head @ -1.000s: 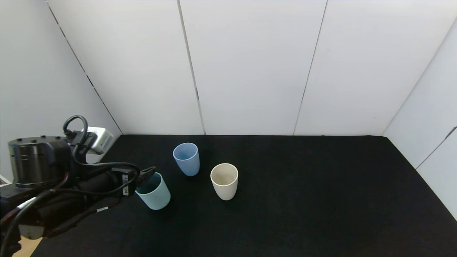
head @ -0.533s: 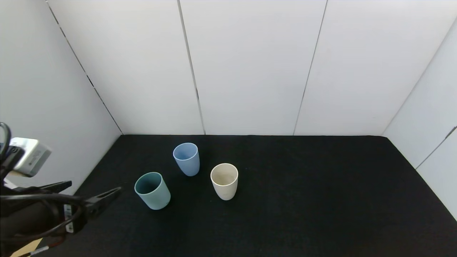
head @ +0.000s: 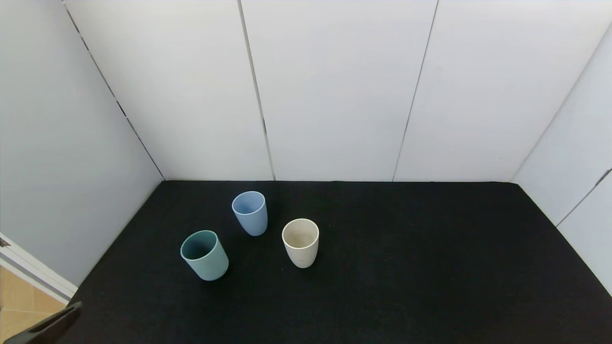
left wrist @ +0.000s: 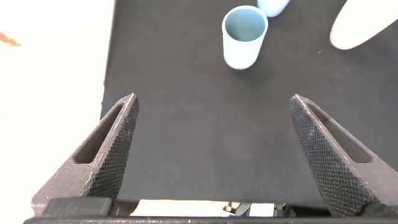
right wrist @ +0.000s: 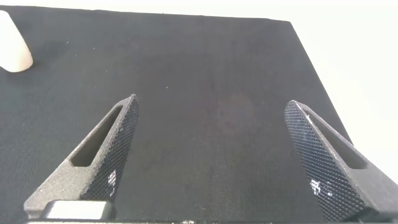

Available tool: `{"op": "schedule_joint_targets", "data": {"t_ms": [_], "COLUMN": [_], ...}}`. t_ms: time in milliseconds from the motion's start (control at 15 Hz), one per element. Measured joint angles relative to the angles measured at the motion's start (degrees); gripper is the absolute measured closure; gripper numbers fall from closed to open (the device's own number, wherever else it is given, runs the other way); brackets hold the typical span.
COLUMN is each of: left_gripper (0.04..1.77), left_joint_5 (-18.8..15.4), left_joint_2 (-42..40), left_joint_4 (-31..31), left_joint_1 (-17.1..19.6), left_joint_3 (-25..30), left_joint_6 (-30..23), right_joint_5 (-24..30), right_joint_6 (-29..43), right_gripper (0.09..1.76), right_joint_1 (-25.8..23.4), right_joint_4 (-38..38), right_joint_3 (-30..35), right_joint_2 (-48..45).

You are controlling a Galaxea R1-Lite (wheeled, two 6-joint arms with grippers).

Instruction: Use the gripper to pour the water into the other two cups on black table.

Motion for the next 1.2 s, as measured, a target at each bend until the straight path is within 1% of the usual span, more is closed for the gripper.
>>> {"op": "schedule_joint_targets", "data": {"t_ms": [200, 267, 400, 533, 800, 933, 1000, 1133, 1200], "left_gripper": [0.09, 0.09, 0.09, 0.09, 0.09, 0.09, 0.09, 0.09, 0.09], "left_joint_5": [0.3, 0.2, -0.3, -0.9, -6.2, -8.9, -9.6, -10.0, -10.3], "left_joint_2": [-6.8, -9.2, -13.9, -18.5, -29.0, -34.5, -36.7, -39.1, -39.8], "left_joint_4": [8.0, 10.9, 15.2, 16.1, 15.9, 14.9, 12.4, 3.6, -2.3], "left_joint_1": [0.7, 1.6, 4.6, 6.5, 8.1, 8.5, 8.7, 8.8, 8.8], "left_joint_3": [-0.4, -1.1, -2.3, -1.7, 2.3, 4.5, 6.3, 10.5, 13.3], "left_joint_6": [0.1, 0.1, 1.2, 2.6, 3.6, 3.9, 3.9, 4.0, 4.2], "right_joint_5": [0.0, 0.0, 0.0, 0.0, 0.0, 0.0, 0.0, 0.0, 0.0], "right_joint_6": [0.0, 0.0, 0.0, 0.0, 0.0, 0.0, 0.0, 0.0, 0.0], "right_gripper": [0.14, 0.14, 0.14, 0.14, 0.14, 0.14, 0.14, 0.14, 0.14], "right_joint_1": [0.0, 0.0, 0.0, 0.0, 0.0, 0.0, 0.0, 0.0, 0.0], "right_joint_4": [0.0, 0.0, 0.0, 0.0, 0.0, 0.0, 0.0, 0.0, 0.0], "right_joint_3": [0.0, 0.0, 0.0, 0.0, 0.0, 0.0, 0.0, 0.0, 0.0], "right_joint_2": [0.0, 0.0, 0.0, 0.0, 0.0, 0.0, 0.0, 0.0, 0.0]}}
